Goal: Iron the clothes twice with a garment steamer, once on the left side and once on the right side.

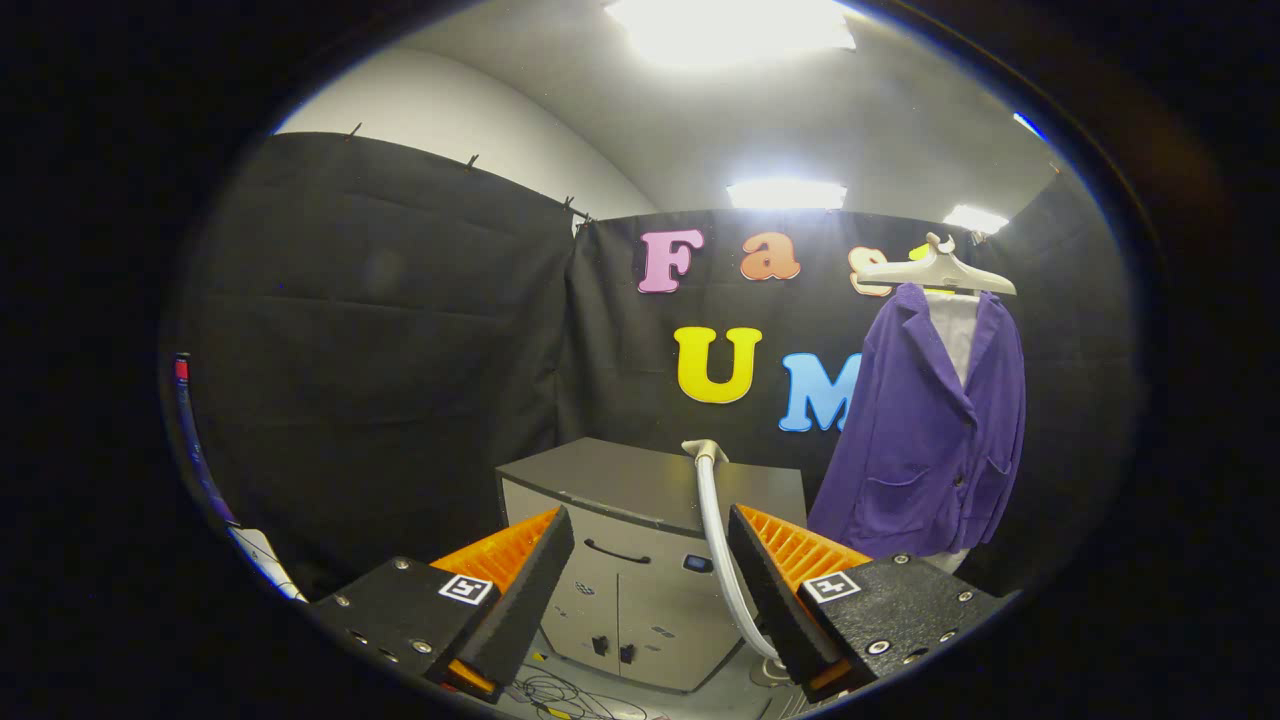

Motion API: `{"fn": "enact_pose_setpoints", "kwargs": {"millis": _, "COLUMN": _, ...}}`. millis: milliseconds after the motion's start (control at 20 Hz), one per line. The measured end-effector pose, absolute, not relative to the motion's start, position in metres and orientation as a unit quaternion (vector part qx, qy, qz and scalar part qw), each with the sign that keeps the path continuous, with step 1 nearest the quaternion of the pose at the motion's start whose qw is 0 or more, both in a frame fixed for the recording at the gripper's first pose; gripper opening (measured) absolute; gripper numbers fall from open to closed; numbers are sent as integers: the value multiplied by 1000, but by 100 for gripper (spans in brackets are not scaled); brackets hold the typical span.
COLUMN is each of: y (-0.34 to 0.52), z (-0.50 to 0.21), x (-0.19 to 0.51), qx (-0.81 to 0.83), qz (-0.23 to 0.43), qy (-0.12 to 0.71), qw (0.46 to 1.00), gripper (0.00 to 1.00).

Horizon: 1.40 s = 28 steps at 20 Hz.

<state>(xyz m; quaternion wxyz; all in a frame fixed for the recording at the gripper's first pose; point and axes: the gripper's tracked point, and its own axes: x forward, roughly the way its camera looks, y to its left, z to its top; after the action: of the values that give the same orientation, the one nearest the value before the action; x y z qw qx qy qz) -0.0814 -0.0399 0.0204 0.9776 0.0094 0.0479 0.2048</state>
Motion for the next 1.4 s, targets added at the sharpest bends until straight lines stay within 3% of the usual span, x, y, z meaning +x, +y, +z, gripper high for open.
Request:
{"fn": "enact_pose_setpoints", "kwargs": {"millis": 350, "y": 4, "z": 48, "x": 59, "qx": 33, "qz": 173, "qy": 86, "qw": 981, "gripper": 96}}
{"fn": "enact_pose_setpoints", "kwargs": {"millis": 800, "y": -3, "z": 14, "x": 241, "qx": 95, "qz": 13, "qy": 198, "qw": 975, "gripper": 96}}
{"fn": "enact_pose_setpoints", "kwargs": {"millis": 1100, "y": 6, "z": -47, "x": 318, "qx": 105, "qz": -3, "qy": 306, "qw": 946, "gripper": 94}}
{"fn": "enact_pose_setpoints", "kwargs": {"millis": 1400, "y": 7, "z": -104, "x": 351, "qx": 112, "qz": 4, "qy": 398, "qw": 911, "gripper": 94}}
